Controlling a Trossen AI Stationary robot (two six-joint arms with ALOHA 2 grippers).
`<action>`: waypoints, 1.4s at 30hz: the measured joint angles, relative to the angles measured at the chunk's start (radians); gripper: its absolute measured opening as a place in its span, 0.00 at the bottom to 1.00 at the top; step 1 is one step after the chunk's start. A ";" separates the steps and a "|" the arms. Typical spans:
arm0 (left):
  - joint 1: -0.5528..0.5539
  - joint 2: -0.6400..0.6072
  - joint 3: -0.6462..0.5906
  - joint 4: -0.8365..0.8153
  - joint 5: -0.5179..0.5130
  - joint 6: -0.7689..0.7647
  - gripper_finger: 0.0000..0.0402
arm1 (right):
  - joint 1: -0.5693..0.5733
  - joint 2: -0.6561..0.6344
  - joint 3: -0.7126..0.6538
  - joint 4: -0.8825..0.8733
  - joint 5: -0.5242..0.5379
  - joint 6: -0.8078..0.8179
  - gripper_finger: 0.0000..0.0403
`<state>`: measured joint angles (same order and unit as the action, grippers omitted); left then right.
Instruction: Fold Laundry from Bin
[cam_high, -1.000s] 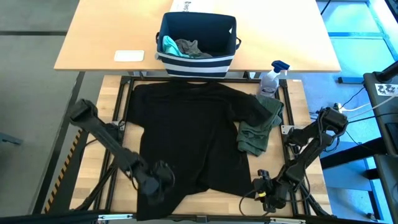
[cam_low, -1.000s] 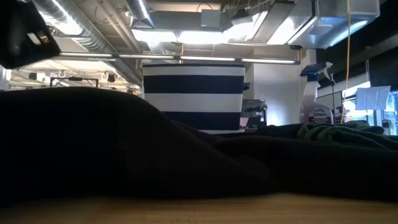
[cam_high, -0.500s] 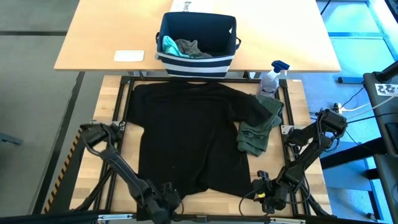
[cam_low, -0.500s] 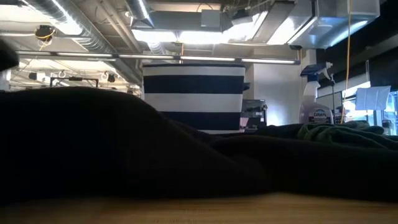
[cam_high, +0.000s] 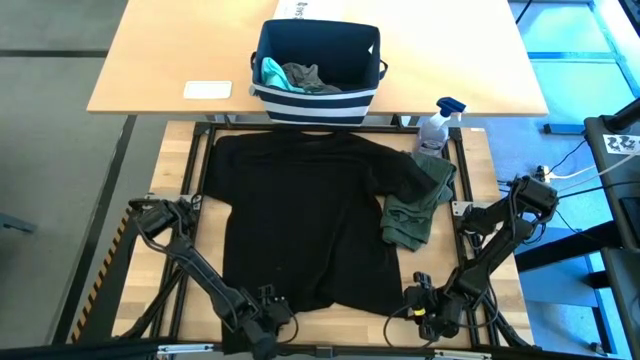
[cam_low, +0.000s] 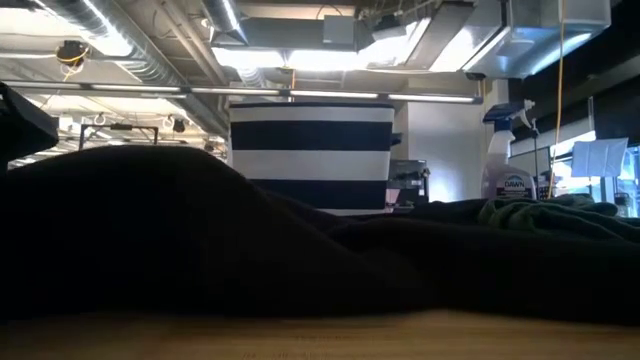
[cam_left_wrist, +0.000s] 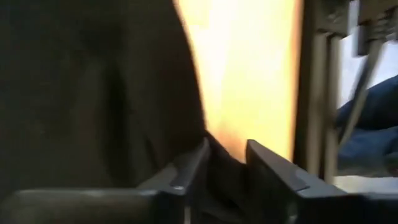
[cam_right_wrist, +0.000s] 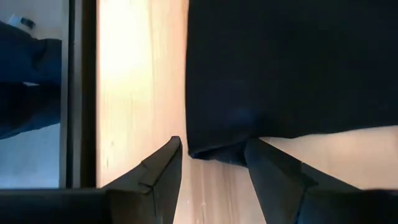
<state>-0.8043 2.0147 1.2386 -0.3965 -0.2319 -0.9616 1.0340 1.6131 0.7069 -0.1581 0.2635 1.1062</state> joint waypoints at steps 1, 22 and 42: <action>0.000 -0.007 -0.002 -0.024 0.002 0.000 0.18 | 0.000 0.001 0.000 0.002 0.012 0.000 0.43; 0.158 -0.307 -0.064 -0.462 0.003 0.158 0.00 | -0.107 -0.122 0.047 -0.061 0.042 0.089 0.05; 0.278 -0.307 -0.119 -0.508 -0.200 0.159 0.02 | -0.062 0.086 0.047 0.244 0.031 -0.156 0.53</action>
<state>-0.5263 1.7077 1.1194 -0.9046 -0.4322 -0.8024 0.9721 1.6986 0.7540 0.0862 0.2950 0.9498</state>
